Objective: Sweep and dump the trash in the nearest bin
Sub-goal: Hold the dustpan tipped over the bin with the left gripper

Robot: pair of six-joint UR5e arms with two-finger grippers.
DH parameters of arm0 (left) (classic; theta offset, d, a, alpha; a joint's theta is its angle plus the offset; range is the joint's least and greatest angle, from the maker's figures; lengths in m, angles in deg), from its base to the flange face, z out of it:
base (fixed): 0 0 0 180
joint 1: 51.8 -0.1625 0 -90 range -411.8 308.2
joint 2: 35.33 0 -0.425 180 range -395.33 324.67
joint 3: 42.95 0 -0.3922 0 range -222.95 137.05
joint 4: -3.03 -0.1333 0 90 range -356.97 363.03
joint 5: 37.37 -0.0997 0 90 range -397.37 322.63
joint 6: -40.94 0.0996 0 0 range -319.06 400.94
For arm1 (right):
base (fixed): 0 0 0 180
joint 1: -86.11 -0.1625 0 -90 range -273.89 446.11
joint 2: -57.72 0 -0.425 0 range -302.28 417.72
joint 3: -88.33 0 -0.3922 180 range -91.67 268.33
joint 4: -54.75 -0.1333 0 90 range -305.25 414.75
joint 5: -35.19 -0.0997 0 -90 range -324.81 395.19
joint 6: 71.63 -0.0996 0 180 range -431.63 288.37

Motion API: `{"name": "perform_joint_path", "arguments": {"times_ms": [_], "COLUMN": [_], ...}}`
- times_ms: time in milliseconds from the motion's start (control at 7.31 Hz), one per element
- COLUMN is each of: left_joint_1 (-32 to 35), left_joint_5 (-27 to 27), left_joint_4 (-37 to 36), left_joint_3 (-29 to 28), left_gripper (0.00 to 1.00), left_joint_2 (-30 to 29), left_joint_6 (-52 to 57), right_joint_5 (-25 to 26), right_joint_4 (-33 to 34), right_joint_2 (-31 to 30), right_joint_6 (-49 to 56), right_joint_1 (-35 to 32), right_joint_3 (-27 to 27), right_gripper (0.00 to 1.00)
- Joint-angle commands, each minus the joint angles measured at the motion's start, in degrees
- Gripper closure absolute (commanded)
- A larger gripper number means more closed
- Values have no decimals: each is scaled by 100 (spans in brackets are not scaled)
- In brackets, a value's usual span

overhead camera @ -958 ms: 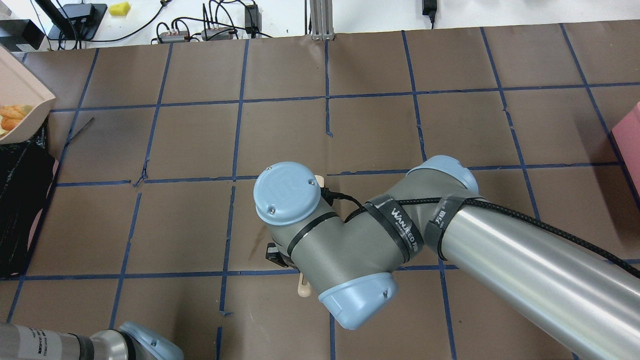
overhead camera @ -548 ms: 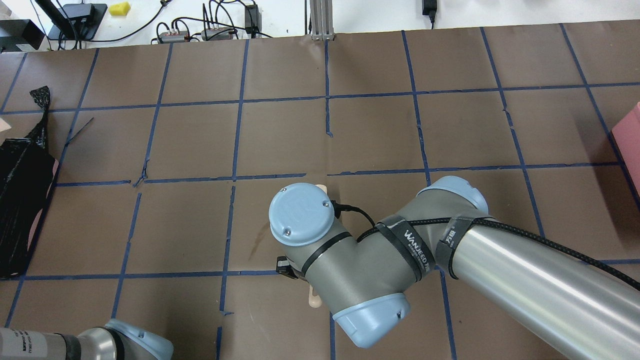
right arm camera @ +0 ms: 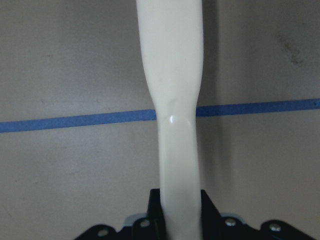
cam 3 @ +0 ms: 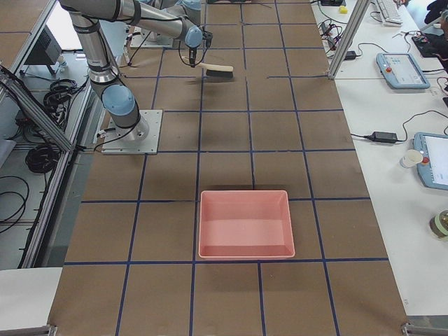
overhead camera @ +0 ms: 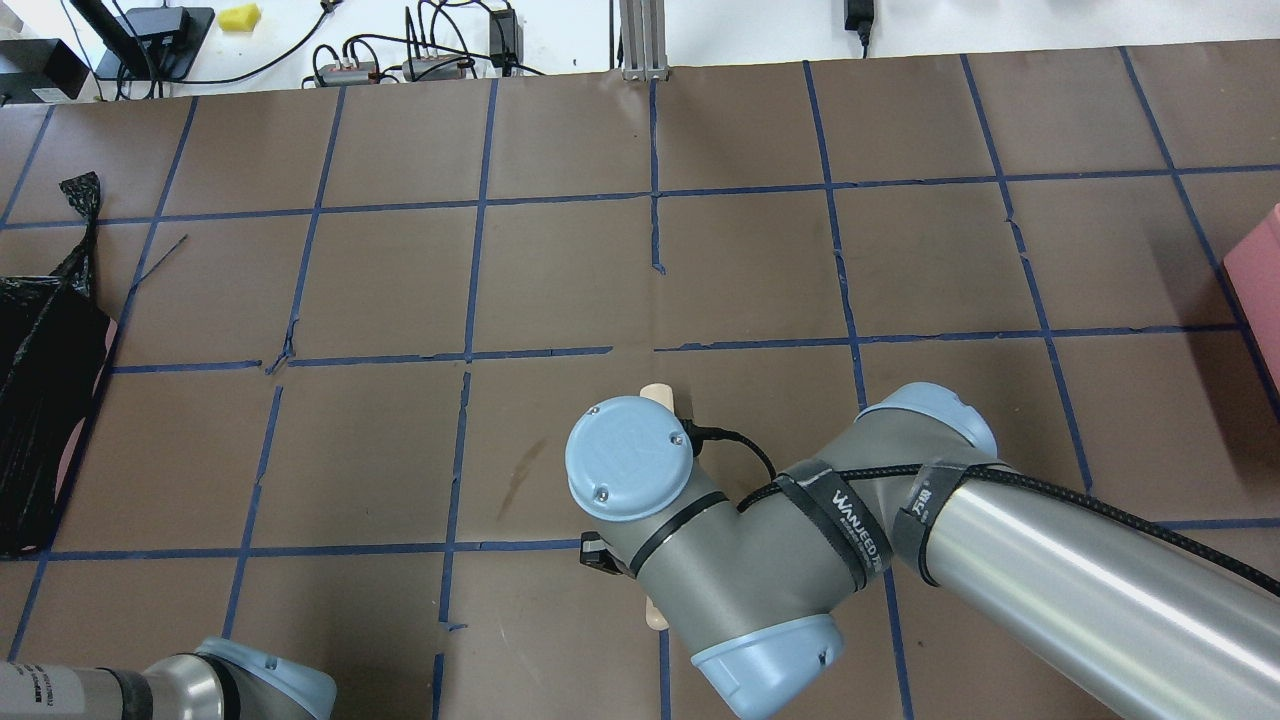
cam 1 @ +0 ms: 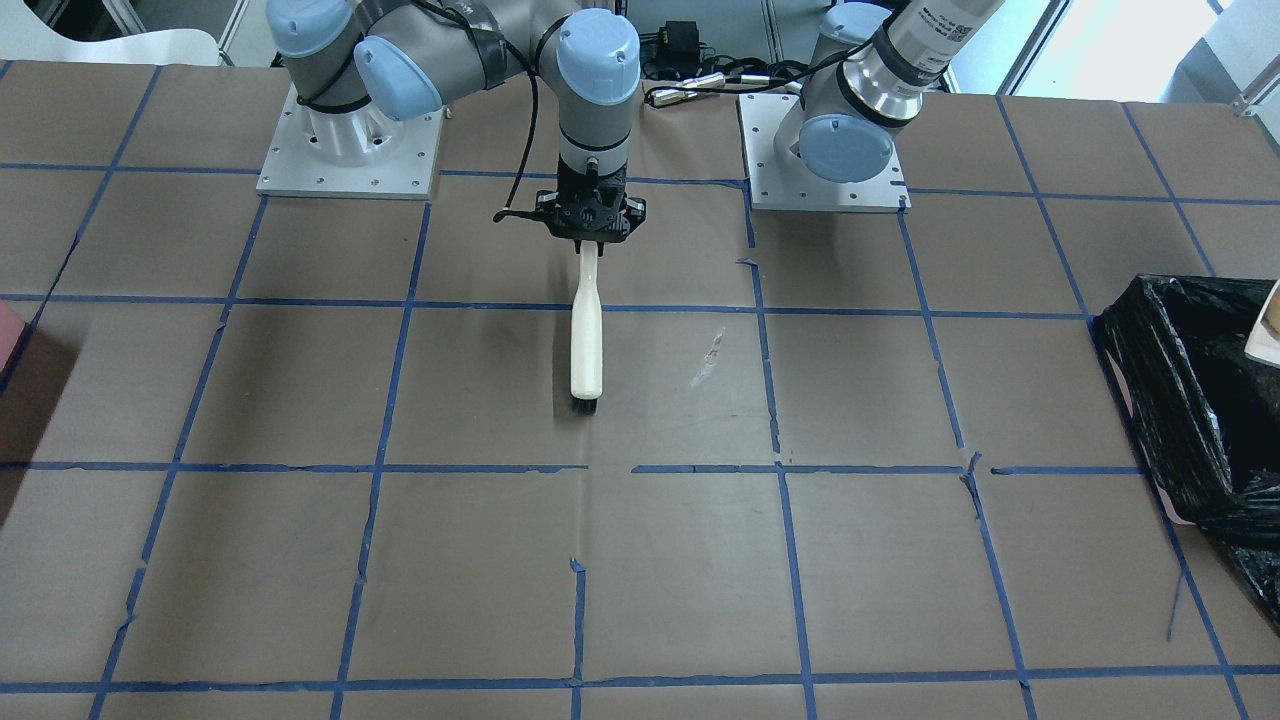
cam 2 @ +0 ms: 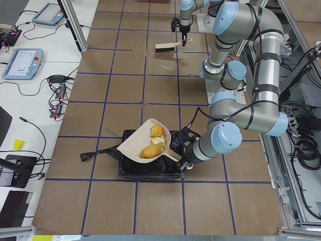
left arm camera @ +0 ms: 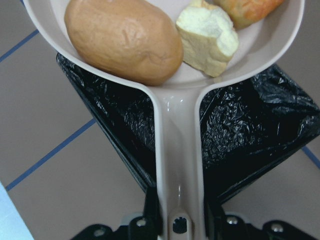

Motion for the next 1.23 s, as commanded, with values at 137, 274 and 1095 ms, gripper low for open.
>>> {"name": "perform_joint_path", "arguments": {"times_ms": [137,274,1095], "left_joint_1": [26,87,650], "left_joint_5": [-700,-727,-2446], "left_joint_4": [-554,-789,-1416], "left_joint_3": [54,62,756], "left_gripper": [92,92,92], "left_joint_2": [2,19,362], "left_joint_6": [-534,-796,-798], "right_joint_5": [4,-39,-84], "right_joint_4": [129,225,428], "right_joint_2": [-1,-1,26], "right_joint_6": [20,11,46], "right_joint_1": [5,22,66], "right_joint_3": [12,11,205], "right_gripper": [78,77,77]}}
